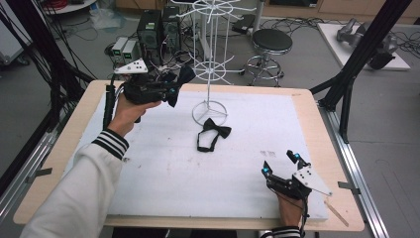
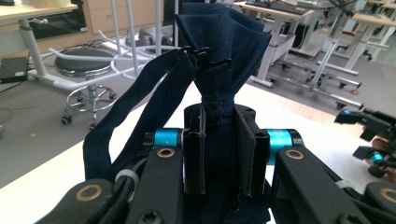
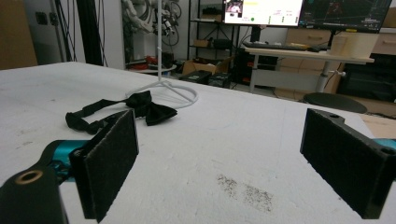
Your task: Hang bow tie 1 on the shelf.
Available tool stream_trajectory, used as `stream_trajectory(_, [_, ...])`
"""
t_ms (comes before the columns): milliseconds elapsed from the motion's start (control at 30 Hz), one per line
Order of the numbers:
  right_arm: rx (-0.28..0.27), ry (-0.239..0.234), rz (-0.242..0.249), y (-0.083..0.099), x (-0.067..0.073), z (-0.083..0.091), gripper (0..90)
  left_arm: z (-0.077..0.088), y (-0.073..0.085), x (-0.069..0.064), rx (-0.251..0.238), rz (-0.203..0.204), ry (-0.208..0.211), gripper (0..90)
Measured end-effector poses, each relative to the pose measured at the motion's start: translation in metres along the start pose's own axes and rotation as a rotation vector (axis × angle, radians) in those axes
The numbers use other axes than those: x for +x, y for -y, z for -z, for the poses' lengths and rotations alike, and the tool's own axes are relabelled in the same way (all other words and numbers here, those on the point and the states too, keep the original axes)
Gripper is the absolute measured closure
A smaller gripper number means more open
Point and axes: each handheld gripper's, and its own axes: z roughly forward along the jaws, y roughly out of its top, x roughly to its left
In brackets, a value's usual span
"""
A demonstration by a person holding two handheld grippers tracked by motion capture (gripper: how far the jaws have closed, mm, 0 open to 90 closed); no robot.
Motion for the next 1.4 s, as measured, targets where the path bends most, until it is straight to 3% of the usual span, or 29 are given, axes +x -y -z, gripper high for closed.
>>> stream_trajectory(500, [-0.001,-0.001,0.000,0.000,-0.001,0.000,10.7,-0.017,-0.018,0.011,-0.010,0.004,0.012,74.5])
stream_trajectory(867, [0.001,-0.001,-0.003,0.000,0.000,0.000,10.7,-0.033,-0.010,0.009,0.033,0.014,0.023,74.5])
stream_trajectory(1100, [-0.001,-0.003,-0.004,0.000,-0.001,0.000,10.7,-0.030,-0.011,0.014,0.009,0.029,0.012,74.5])
stream_trajectory(1400, [0.001,-0.001,-0.001,0.000,0.000,0.000,10.7,-0.031,-0.011,0.015,0.015,0.039,0.015,74.5])
